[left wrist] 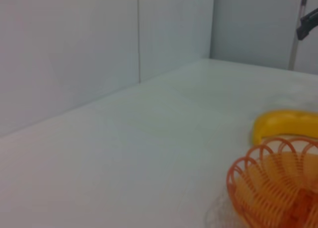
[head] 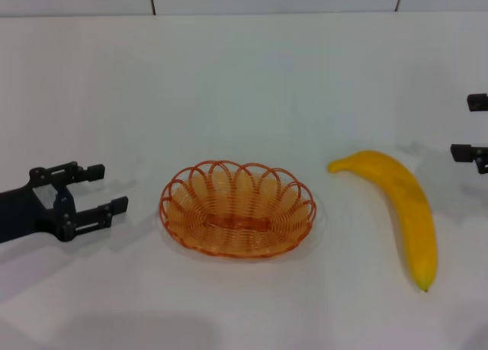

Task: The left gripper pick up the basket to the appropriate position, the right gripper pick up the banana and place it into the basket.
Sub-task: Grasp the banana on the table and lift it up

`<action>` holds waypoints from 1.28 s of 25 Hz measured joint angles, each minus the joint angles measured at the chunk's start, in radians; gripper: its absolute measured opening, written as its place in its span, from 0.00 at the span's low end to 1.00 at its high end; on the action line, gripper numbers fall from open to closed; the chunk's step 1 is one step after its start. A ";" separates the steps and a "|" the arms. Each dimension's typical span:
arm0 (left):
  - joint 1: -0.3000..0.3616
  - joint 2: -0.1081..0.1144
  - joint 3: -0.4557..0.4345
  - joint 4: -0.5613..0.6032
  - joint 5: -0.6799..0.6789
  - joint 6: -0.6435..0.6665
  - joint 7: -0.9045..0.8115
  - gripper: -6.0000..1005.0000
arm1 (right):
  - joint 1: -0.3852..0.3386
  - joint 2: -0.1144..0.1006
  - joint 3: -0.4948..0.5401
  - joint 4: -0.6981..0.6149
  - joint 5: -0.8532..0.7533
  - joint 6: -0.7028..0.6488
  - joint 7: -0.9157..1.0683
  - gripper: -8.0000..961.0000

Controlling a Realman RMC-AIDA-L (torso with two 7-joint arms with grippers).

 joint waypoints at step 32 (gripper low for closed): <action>-0.035 0.001 0.006 -0.014 -0.076 -0.011 0.029 0.71 | 0.083 0.004 -0.409 0.158 -0.171 0.219 0.360 0.92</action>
